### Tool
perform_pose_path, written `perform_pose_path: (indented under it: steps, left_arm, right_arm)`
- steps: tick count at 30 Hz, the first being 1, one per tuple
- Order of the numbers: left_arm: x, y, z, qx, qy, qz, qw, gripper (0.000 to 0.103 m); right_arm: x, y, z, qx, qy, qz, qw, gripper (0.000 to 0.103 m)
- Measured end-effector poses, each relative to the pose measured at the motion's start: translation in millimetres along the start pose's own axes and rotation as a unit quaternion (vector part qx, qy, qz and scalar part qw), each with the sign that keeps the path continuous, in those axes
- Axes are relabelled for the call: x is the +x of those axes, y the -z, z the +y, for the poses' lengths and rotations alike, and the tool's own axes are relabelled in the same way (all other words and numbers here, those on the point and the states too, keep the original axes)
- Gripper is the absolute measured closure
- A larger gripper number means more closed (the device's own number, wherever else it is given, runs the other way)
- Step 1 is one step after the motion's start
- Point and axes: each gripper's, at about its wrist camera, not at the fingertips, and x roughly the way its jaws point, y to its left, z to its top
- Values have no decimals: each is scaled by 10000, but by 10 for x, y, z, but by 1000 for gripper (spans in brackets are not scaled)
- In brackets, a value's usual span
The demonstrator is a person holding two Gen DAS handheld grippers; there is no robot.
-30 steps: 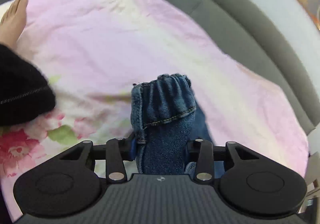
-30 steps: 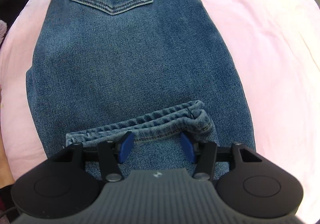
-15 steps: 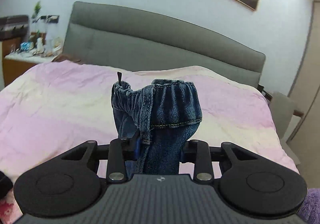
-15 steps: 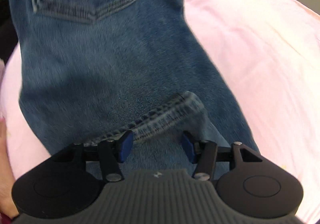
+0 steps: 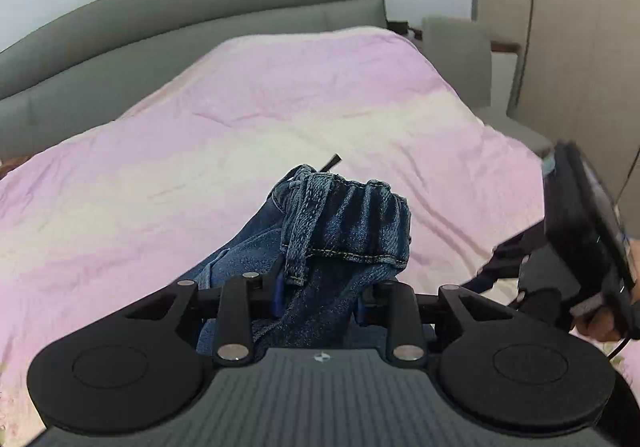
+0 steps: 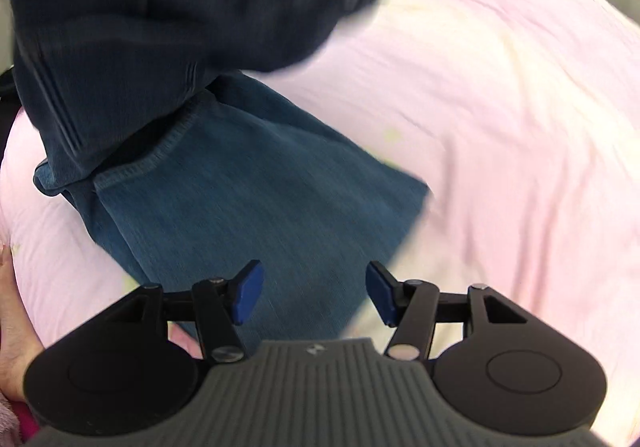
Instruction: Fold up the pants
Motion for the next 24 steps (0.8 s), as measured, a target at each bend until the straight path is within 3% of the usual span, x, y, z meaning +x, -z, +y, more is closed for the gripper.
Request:
perform_pose_path:
  steps: [7,11,16,19,20,22,24]
  left_arm:
    - [395,528,-381,410,183,411,9981,69]
    - [546,761,-446,891,366,779,9923,61]
    - [491,822,-369,825,499,621,9934,54]
    - [289,904,-205,801,709,526,9929,33]
    - [216,942,-137,697,931,536,9918,17]
    - [90,991,-5,378,1165,480,9913,16]
    - [28,1012,148,257,1123,495,9921,17]
  right_arm:
    - [-120,484,-208,412,15,-31,9991,49]
    - [-151,531,-119,329,145,-83,9993,49]
    - [-305,561,-2,389,183,-208,9989,49]
    - [-545,557,114,408,227,-341,9983,49]
    - [-629,556,127,423,238,-396,9980,49]
    - [-762,465,169,444,212,-539,9973,48]
    - [-863,386,210,483,180,-696,9962,46]
